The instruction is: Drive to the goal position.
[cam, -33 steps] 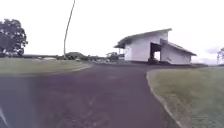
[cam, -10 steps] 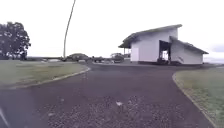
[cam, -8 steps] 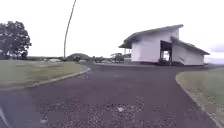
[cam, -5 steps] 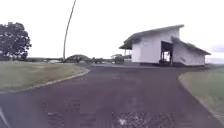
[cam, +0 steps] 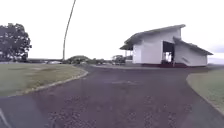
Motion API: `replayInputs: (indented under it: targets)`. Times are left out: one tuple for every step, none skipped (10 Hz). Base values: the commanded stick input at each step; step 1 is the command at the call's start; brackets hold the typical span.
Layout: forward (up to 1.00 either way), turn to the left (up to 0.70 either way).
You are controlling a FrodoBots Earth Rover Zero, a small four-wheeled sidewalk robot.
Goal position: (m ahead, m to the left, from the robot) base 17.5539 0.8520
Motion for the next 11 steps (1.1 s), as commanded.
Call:
replayInputs:
  targets:
    - [0.85,-0.14]
    - [0.85,0.0]
    - [0.85,0.0]
    - [0.85,0.0]
    - [0.85,0.0]
    - [0.85,0.0]
    - [0.85,0.0]
    - [0.85,0.0]
    - [0.85,0.0]
    - [0.85,0.0]
    - [0.85,0.0]
